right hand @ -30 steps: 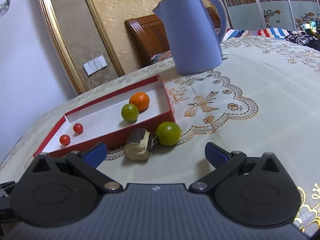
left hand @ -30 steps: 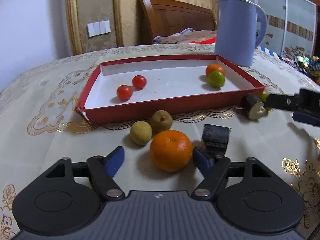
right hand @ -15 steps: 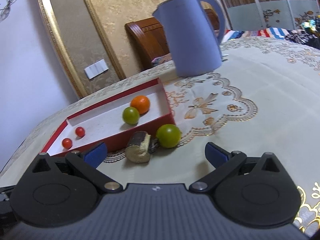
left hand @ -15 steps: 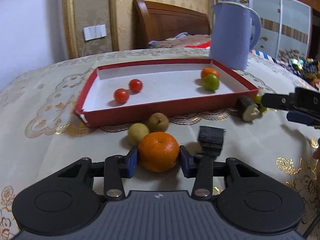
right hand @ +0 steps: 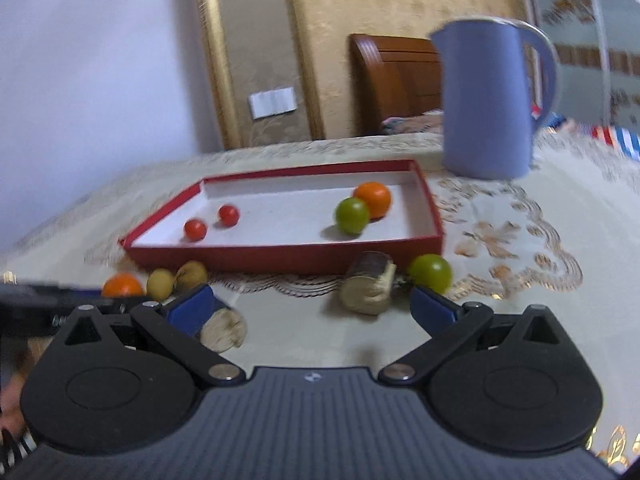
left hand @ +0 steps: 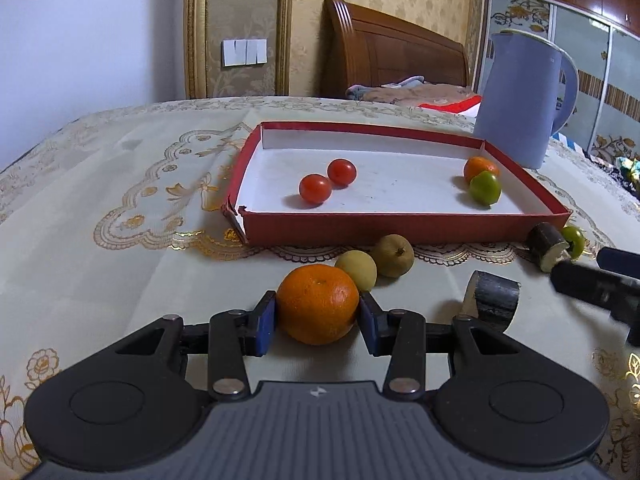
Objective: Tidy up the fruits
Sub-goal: 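Grasp a mandarin orange with the left gripper while the right gripper grasps a dark cylindrical piece, then carry the orange and dark piece over the tray and lower them with both grippers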
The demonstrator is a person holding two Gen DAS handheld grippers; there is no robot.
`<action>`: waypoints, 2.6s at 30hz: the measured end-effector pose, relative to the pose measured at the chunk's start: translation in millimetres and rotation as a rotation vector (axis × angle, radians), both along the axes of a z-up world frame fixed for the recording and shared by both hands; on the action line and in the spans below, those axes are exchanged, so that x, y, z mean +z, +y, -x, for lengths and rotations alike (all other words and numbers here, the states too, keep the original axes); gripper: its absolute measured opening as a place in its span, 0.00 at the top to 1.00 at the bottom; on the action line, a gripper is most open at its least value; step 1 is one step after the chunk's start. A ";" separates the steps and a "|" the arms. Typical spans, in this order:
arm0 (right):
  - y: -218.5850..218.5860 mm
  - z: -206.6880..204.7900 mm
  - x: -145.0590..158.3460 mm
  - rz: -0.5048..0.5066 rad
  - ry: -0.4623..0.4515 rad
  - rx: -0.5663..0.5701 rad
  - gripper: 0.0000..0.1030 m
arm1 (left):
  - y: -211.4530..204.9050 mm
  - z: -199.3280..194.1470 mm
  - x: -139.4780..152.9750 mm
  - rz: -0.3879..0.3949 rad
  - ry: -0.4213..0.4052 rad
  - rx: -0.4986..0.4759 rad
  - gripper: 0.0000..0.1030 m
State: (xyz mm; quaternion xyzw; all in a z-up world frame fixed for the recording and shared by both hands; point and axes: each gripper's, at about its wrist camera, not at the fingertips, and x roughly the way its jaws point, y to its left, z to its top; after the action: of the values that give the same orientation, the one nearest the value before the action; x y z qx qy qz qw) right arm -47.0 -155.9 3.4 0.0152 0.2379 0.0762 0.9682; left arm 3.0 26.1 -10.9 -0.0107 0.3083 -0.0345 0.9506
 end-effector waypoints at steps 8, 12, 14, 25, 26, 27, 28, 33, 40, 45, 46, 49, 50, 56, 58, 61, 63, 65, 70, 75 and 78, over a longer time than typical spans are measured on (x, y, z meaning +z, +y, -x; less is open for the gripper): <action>17.9 -18.9 -6.2 0.002 0.117 0.061 0.00 | 4.0 -1.3 -0.9 0.026 -0.002 0.003 0.58; 26.6 -23.4 -7.1 0.043 0.127 0.050 0.00 | 5.8 -1.2 -0.8 0.036 -0.005 0.014 0.58; 30.8 -25.5 -7.4 0.064 0.130 0.041 0.00 | 7.4 -1.3 -0.9 0.046 -0.004 0.014 0.58; 51.5 -37.4 -10.8 0.146 0.154 0.090 0.22 | 5.9 -0.6 -0.4 0.038 -0.004 0.009 0.58; 52.5 -38.0 -11.2 0.145 0.158 0.096 0.24 | 5.8 -0.6 -0.4 0.041 -0.004 0.009 0.58; 52.2 -37.9 -11.3 0.143 0.157 0.094 0.29 | 6.1 -0.5 -0.4 0.046 -0.004 0.009 0.58; 51.3 -37.4 -11.0 0.137 0.153 0.093 0.36 | 6.6 -0.6 -0.4 0.049 -0.004 0.009 0.58; 52.1 -35.5 -11.5 0.142 0.144 0.095 0.51 | 7.3 -0.8 -0.5 0.054 -0.005 0.006 0.56; 52.3 -34.8 -11.2 0.145 0.140 0.094 0.53 | 5.5 -1.4 -0.8 0.050 -0.003 -0.014 0.49; 51.2 -34.5 -10.6 0.145 0.137 0.092 0.55 | 5.4 -1.1 -1.1 0.044 -0.003 -0.014 0.49; 51.4 -34.2 -10.6 0.146 0.137 0.090 0.59 | 5.2 -1.1 -1.0 0.042 -0.003 -0.014 0.49; 51.5 -34.4 -10.8 0.147 0.136 0.081 0.65 | 4.1 -1.1 -1.2 0.032 -0.003 -0.014 0.49; 51.8 -34.5 -10.8 0.147 0.137 0.085 0.66 | 3.4 -1.2 -1.4 0.027 -0.003 -0.014 0.49; 53.8 -34.5 -11.1 0.154 0.132 0.091 0.71 | 1.1 -1.4 -1.5 0.013 -0.002 -0.014 0.49; 54.0 -34.3 -11.1 0.155 0.132 0.091 0.71 | 1.3 -1.4 -1.5 0.010 -0.002 -0.014 0.49; 53.8 -34.1 -11.0 0.154 0.130 0.089 0.71 | 0.3 -1.7 -1.8 0.003 -0.002 -0.014 0.49; 53.0 -34.6 -10.9 0.149 0.130 0.079 0.71 | 0.2 -1.8 -1.9 0.002 -0.002 -0.014 0.49; 51.7 -34.9 -10.6 0.144 0.130 0.075 0.71 | 0.1 -1.9 -1.9 0.001 -0.002 -0.014 0.49; 51.5 -35.0 -10.8 0.141 0.129 0.069 0.71 | -0.9 -2.4 -2.1 -0.005 -0.002 -0.014 0.49; 44.9 -35.3 -10.1 0.115 0.126 0.038 0.70 | -0.1 -2.3 -2.0 0.002 -0.005 -0.004 0.53; 41.9 -34.8 -9.0 0.100 0.116 0.026 0.70 | 5.8 -1.3 -1.6 0.028 -0.010 0.010 0.58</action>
State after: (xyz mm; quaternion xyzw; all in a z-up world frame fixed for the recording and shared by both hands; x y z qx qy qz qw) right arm -12.2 -114.0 -5.6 -0.0318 0.2972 0.0760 0.9512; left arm 4.2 31.9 -12.5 -0.0256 0.3031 -0.0340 0.9520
